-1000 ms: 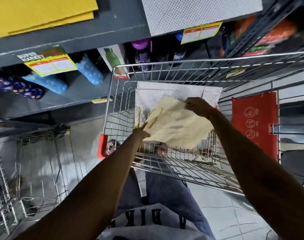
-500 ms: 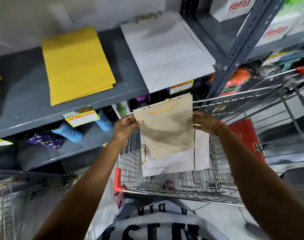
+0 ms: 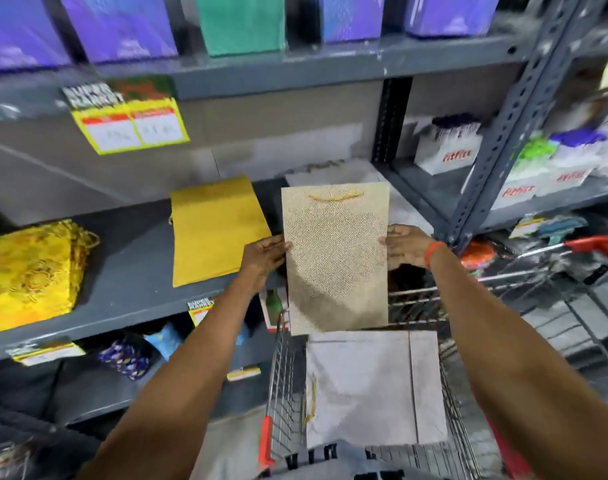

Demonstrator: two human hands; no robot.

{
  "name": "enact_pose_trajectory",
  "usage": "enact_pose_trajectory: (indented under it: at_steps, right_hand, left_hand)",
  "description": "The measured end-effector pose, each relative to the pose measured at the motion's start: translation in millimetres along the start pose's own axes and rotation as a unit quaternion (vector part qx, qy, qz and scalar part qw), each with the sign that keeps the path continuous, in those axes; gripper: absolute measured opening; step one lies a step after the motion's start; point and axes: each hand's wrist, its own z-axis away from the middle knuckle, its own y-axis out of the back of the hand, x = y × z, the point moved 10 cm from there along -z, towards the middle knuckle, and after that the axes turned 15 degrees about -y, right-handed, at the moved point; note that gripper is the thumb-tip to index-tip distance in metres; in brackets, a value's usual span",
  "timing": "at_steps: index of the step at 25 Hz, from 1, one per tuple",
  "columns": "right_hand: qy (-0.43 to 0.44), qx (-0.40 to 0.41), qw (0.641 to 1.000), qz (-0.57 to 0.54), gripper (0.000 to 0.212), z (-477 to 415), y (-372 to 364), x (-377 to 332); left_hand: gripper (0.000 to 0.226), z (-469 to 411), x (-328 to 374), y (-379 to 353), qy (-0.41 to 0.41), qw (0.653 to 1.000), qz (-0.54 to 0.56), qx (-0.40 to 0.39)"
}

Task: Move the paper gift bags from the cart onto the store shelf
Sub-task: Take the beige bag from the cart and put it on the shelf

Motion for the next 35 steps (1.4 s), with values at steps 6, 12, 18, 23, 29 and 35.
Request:
enact_pose_trajectory:
  at_steps: [6,12,18,23,29,35]
  right_hand:
    - [0.051,0.007,0.997,0.049,0.023,48,-54,-69]
    - [0.019,-0.006,0.998,0.055,0.033,34,-100,-92]
    - [0.065,-0.026,0.997,0.016,0.035,19,-186,-136]
    - [0.128,0.007,0.981,0.144,0.058,7,-264,-135]
    - [0.116,0.027,0.961,0.249,0.067,-19,-300,-113]
    - [0.107,0.014,0.952,0.287,0.073,-24,-306,-103]
  left_hand:
    - [0.039,-30,51,23,-0.032,0.999,-0.017,0.014]
    - [0.041,-16,53,76,0.013,0.999,-0.028,0.010]
    - [0.031,-5,46,167,-0.002,0.986,0.063,0.155]
    - [0.017,-1,47,210,0.019,0.938,0.071,0.340]
    - [0.025,-2,31,227,0.031,0.893,0.071,0.443]
    - [0.022,6,18,224,0.030,0.885,0.086,0.456]
